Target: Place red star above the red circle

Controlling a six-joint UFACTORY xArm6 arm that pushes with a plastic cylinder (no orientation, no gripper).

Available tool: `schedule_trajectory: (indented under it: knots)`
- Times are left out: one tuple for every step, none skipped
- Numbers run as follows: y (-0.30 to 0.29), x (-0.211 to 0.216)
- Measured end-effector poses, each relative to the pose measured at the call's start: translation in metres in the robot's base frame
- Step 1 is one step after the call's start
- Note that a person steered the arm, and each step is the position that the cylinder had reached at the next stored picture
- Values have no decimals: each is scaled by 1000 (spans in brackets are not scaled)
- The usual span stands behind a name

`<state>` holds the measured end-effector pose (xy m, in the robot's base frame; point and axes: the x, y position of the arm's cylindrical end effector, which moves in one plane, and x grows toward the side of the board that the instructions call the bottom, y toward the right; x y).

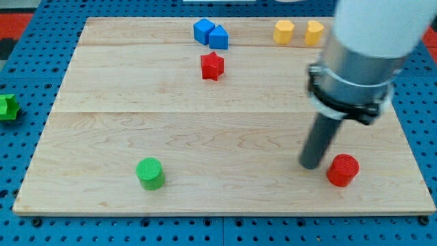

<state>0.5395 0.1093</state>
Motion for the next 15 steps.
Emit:
schedule_trajectory:
  knots:
    - [-45,-67]
    - [-45,-157]
    - [-65,-214]
    - [-131,-216]
    - [-174,-213]
    - [-205,-204]
    - [-182,-176]
    - [-222,-146]
    - [-192,-116]
    - [-114,-125]
    - [-58,-107]
    - [-114,-114]
    - [-176,-119]
    - [-141,-78]
    - [-19,-85]
